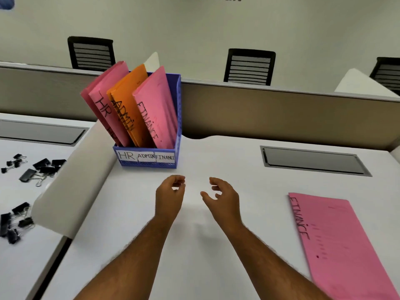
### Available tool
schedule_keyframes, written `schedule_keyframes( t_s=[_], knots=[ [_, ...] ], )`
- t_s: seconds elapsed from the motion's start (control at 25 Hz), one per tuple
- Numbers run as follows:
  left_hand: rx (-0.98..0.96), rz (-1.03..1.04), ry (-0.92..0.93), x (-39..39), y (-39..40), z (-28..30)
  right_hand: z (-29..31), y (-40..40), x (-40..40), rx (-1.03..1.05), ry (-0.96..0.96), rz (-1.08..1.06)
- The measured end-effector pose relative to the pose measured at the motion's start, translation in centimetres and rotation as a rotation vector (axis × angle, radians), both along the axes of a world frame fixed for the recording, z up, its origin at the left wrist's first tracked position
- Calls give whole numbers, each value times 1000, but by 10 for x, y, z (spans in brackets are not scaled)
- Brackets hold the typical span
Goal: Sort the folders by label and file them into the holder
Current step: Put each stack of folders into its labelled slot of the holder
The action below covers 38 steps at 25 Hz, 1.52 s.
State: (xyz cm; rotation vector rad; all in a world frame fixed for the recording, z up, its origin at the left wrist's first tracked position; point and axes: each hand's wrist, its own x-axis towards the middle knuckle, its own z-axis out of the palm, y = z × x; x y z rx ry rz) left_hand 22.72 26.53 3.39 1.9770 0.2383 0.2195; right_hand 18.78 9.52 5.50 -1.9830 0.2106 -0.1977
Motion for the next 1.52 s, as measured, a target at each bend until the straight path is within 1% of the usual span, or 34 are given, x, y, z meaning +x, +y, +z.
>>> schedule_keyframes(
  t_s=[0.16, 0.44, 0.6, 0.72, 0.8, 0.88, 1.12, 1.4, 1.52],
  knots=[
    [-29, -77, -3, -53, -72, -13, -9, -72, -63, -31, 34, -29],
    [40, -321, 76, -110, -190, -26, -24, -195, -138, -139, 84, -142],
    [49, -443, 189, -130, -246, -33, -36, -252, -166, -201, 134, -201],
    [8, -496, 293, -144, -282, -36, -49, -284, -185, -265, 266, -199],
    [-20, -510, 353, -148, -296, -35, -56, -297, -195, -290, 347, -192],
    [-47, -512, 403, -148, -304, -35, -60, -306, -201, -307, 382, -188],
    [14, -495, 472, -146, -333, -35, -65, -325, -199, -308, 376, -202],
    [-74, -404, 513, -140, -351, -37, -64, -333, -201, -342, 407, -163],
    [-73, -375, 526, -138, -355, -39, -63, -336, -200, -355, 419, -157]
  ],
)
